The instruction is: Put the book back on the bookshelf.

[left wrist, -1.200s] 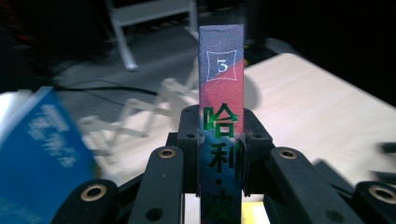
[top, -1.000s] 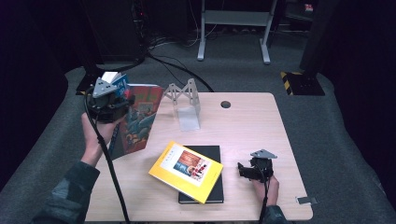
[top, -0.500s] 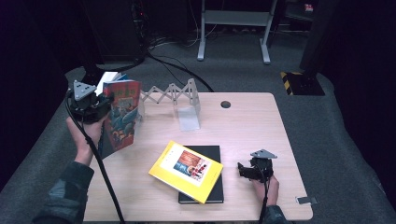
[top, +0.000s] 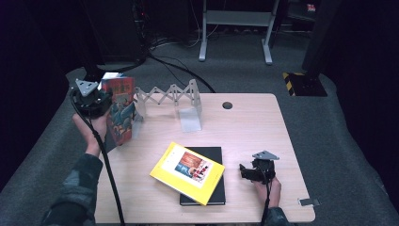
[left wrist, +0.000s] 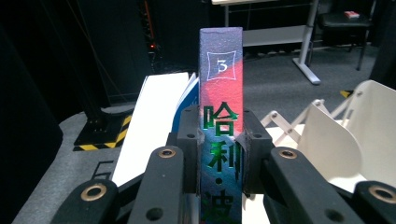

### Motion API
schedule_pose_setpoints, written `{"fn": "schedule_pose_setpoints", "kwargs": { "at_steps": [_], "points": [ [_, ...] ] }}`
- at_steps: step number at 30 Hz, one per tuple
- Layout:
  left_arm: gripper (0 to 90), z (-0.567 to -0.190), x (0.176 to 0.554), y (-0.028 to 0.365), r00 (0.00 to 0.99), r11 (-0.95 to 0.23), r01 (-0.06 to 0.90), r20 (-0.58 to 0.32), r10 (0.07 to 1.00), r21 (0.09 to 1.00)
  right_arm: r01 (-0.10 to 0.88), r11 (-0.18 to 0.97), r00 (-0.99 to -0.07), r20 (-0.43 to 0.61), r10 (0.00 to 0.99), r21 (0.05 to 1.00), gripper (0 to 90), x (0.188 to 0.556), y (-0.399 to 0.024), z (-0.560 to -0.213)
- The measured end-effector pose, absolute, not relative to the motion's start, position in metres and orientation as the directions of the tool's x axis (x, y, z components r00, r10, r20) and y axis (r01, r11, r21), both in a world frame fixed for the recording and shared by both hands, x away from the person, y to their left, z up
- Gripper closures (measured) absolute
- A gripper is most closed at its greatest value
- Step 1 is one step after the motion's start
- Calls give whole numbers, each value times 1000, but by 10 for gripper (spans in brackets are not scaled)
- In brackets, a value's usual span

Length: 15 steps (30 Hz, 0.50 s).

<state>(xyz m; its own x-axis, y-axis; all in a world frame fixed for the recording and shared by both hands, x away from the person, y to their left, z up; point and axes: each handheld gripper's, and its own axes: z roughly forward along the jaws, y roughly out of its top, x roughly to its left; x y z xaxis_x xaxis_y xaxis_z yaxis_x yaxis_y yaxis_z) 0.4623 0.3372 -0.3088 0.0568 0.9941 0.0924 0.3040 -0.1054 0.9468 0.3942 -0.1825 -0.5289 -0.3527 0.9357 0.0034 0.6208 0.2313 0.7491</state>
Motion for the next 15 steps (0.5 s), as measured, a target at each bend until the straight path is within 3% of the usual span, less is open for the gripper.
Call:
{"fn": "schedule_pose_setpoints", "kwargs": {
  "at_steps": [7,15],
  "points": [
    [746,-329,485,329,43,-84,287,75,996,954,621,232,-353,3,935,749,166,394,-183,-529],
    [745,-342,481,324,67,-94,276,78,995,957,619,231,-353,3,936,751,168,394,-182,-529]
  ]
}}
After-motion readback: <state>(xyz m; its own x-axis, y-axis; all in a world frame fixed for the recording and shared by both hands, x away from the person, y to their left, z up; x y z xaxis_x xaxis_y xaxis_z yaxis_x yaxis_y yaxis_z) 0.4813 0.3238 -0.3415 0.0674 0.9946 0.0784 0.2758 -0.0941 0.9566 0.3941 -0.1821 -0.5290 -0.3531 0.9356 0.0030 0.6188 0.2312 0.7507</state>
